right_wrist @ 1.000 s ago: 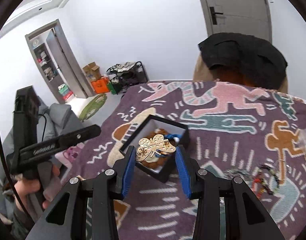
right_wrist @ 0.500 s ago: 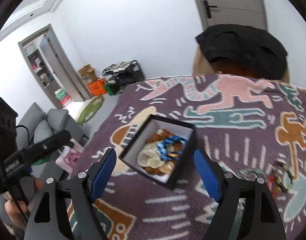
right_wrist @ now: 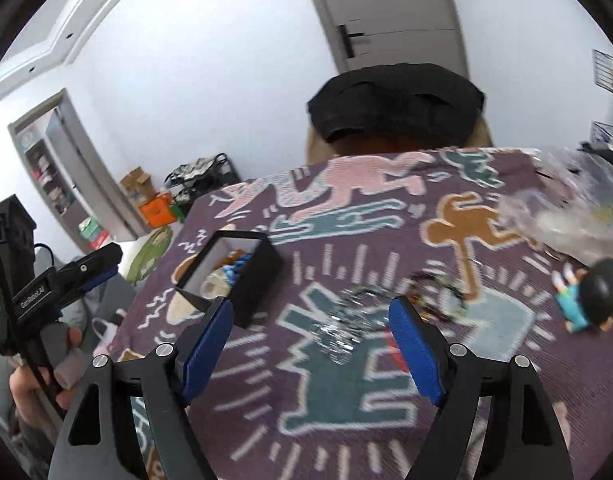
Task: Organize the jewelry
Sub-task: 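Move the left tool back over the silver chains, then grasp the silver chain necklace with the left tool and lift it, then carry the silver chain with the left tool into the black box and release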
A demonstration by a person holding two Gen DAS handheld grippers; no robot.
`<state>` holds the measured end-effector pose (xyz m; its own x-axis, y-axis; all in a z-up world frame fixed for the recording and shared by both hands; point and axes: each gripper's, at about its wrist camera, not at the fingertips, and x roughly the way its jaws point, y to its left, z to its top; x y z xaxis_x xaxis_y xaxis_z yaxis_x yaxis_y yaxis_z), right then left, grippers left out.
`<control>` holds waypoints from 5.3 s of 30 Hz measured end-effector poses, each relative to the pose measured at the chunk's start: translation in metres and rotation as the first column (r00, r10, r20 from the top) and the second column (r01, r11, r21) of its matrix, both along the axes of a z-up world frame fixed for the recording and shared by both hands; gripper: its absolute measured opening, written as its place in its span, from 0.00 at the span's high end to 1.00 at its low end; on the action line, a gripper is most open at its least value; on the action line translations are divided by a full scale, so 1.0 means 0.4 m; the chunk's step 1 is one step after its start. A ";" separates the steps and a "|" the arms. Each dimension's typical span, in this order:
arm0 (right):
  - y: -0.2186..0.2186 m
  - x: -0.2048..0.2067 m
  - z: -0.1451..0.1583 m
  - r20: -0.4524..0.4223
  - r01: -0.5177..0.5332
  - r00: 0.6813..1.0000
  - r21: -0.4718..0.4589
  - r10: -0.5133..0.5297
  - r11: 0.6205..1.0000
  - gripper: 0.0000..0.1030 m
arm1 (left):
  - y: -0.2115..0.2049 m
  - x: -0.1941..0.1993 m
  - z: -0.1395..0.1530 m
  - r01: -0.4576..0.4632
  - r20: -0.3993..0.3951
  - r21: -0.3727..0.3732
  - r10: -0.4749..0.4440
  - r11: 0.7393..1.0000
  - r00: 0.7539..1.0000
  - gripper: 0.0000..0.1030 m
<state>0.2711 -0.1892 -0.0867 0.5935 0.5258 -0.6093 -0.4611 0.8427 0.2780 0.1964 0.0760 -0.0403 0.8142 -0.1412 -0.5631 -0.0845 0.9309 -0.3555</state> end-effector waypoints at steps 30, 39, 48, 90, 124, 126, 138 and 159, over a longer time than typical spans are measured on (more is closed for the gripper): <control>-0.212 0.012 -0.167 -0.148 0.174 0.977 0.118 -0.156 0.978 0.37 | -0.338 0.177 -0.180 0.290 -0.284 0.088 -0.255 0.953 0.924 0.29; -0.263 0.016 -0.189 -0.168 0.194 0.971 0.153 -0.168 0.969 0.37 | -0.379 0.254 -0.253 0.260 -0.375 0.118 -0.200 0.958 0.905 0.37; -0.291 0.021 -0.207 -0.191 0.208 0.966 0.176 -0.174 0.962 0.37 | -0.440 0.286 -0.300 0.274 -0.410 0.225 -0.165 0.935 0.897 0.38; -0.072 0.154 -0.256 -0.273 0.080 0.960 0.076 -0.056 0.994 0.53 | -0.294 0.171 0.014 0.210 -0.151 0.186 -0.183 0.960 0.971 0.95; -0.101 0.069 0.150 0.054 0.026 0.998 0.095 -0.031 0.995 0.95 | -0.271 0.079 0.509 0.088 0.136 0.330 -0.140 0.940 0.981 0.95; -0.097 0.062 0.177 0.074 0.019 0.997 0.096 -0.026 0.995 0.95 | -0.272 0.074 0.532 0.074 0.152 0.343 -0.133 0.936 0.979 0.95; -0.046 0.037 0.273 0.131 -0.050 0.991 0.110 0.035 0.993 0.95 | -0.210 0.054 0.643 -0.022 0.204 0.368 -0.057 0.930 0.977 0.95; 0.054 0.031 0.242 0.114 -0.106 0.989 0.081 0.097 0.991 0.95 | -0.111 0.121 0.524 -0.055 0.128 0.366 0.009 0.929 0.992 0.95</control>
<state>0.2837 -0.1677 0.0099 0.5950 0.6346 -0.4932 -0.5745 0.7649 0.2912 0.2446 0.0315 0.1691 0.8803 0.0844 -0.4668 -0.0944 0.9955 0.0021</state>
